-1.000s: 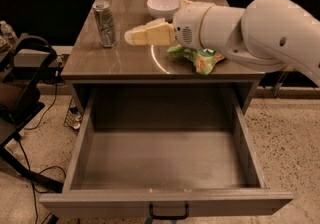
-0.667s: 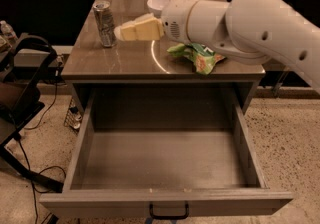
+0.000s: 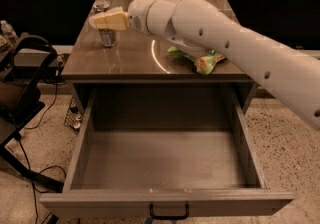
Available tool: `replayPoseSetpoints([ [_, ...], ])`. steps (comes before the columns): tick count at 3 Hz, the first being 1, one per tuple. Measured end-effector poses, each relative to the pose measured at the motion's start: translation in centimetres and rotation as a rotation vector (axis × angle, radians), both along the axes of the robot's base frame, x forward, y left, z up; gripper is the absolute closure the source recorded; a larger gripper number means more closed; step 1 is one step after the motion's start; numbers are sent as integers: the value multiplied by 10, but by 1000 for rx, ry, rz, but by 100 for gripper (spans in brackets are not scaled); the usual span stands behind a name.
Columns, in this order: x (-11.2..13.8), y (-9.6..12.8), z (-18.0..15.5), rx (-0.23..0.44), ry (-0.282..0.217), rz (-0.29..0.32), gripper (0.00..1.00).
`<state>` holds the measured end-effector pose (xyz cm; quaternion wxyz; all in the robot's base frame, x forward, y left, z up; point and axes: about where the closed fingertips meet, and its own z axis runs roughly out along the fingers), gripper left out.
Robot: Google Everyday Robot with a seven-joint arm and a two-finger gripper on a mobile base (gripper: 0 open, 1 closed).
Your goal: Place redbull can into top drawer
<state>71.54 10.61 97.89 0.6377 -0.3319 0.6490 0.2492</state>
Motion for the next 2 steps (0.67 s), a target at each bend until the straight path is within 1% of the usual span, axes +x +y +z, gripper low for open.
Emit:
replayPoseSetpoints([
  [1, 30, 30, -19, -18, -5, -7, 0],
  [2, 41, 47, -29, -25, -5, -1, 0],
])
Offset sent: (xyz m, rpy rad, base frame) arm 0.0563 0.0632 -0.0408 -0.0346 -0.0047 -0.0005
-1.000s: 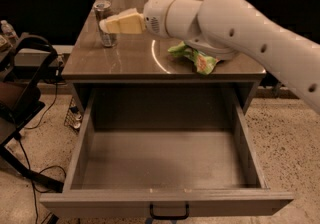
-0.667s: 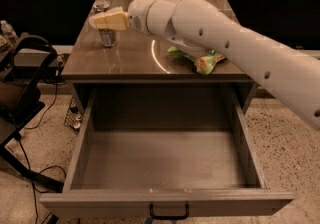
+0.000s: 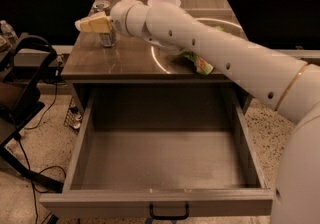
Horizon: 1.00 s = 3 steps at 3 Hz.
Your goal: Place redbull can into top drawer
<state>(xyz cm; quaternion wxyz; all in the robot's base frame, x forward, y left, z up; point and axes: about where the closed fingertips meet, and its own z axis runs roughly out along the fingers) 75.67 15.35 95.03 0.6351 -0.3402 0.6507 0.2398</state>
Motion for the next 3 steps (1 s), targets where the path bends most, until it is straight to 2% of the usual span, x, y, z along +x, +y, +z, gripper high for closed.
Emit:
replayPoseSetpoints([
  [1, 7, 19, -7, 17, 17, 28, 0],
  [2, 9, 35, -16, 43, 45, 66, 18],
  [3, 9, 39, -18, 48, 51, 75, 41],
])
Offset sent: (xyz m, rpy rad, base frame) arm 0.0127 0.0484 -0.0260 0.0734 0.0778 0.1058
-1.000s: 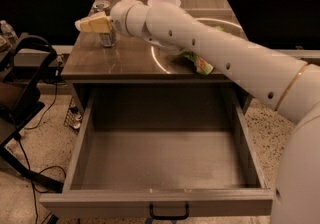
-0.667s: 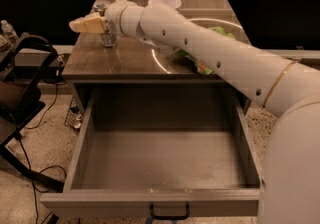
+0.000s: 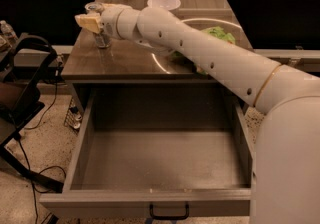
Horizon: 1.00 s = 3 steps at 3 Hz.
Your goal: Place redbull can into top drawer
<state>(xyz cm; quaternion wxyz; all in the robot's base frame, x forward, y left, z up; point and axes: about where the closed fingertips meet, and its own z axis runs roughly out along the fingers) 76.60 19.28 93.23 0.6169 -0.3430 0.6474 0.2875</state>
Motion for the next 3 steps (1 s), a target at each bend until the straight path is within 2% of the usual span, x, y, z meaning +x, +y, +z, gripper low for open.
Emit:
replayPoseSetpoints([
  [2, -2, 4, 0, 0, 0, 6, 88],
  [3, -2, 6, 0, 0, 1, 9, 100],
])
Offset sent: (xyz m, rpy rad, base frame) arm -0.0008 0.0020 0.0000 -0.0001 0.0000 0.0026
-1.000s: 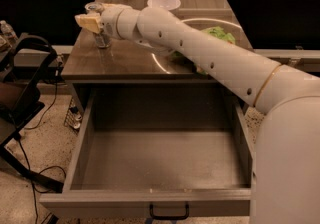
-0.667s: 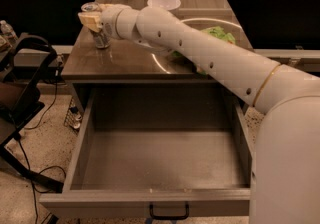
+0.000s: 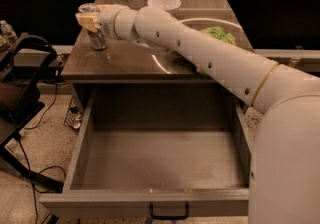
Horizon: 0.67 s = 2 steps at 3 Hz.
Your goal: Place redbull can into top drawer
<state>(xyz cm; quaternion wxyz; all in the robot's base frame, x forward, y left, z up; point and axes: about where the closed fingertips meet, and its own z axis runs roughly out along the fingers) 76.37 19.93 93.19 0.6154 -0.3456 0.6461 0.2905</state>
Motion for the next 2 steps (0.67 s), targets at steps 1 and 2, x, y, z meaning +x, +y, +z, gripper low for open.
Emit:
replayPoseSetpoints([
  [1, -2, -7, 4, 3, 0, -9, 100],
  [2, -13, -50, 22, 13, -1, -68, 100],
])
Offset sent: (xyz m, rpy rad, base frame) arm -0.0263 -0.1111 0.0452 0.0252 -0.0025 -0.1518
